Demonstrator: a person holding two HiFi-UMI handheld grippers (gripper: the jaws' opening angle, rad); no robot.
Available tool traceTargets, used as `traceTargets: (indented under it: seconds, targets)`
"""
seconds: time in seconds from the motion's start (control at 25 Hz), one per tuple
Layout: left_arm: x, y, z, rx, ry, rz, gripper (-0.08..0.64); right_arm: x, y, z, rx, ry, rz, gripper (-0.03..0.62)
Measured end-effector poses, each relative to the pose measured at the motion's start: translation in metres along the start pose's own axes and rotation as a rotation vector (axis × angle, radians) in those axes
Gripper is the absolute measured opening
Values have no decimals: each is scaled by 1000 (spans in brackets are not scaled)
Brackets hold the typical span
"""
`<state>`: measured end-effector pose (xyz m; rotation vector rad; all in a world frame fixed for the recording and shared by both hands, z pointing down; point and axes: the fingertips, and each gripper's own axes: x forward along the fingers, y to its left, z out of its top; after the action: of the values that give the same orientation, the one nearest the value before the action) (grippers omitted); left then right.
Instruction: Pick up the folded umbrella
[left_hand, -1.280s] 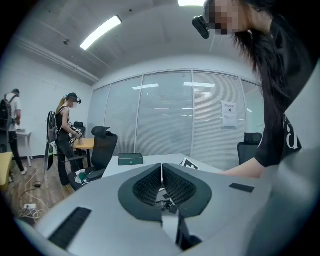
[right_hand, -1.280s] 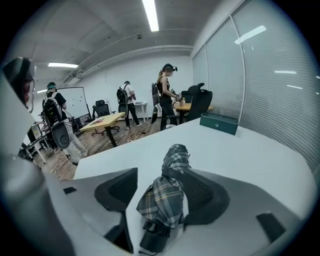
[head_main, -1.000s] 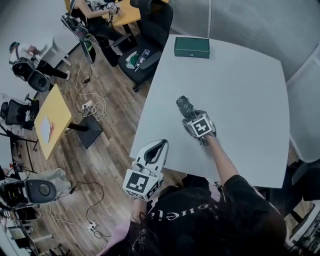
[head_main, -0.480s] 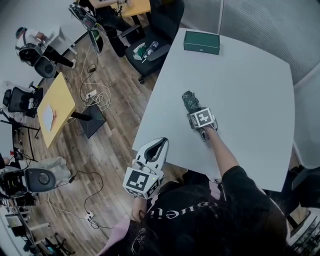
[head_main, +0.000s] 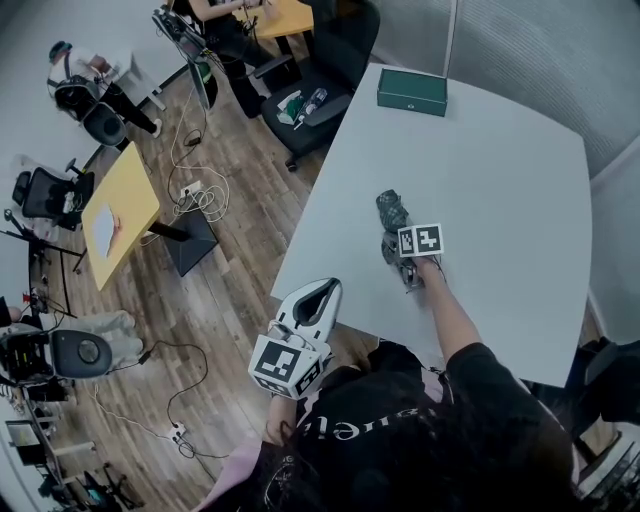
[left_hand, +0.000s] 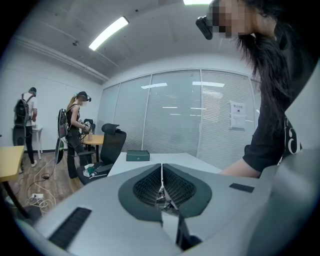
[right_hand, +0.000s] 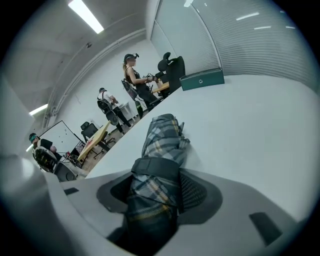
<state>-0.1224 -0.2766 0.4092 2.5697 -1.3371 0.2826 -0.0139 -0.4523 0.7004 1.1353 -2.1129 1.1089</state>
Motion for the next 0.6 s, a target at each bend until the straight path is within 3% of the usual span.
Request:
traceTargets:
  seconds: [0.6]
  targets:
    - [-39, -21, -19, -4, -5, -62, 26, -103, 87, -62, -21, -98, 188, 236]
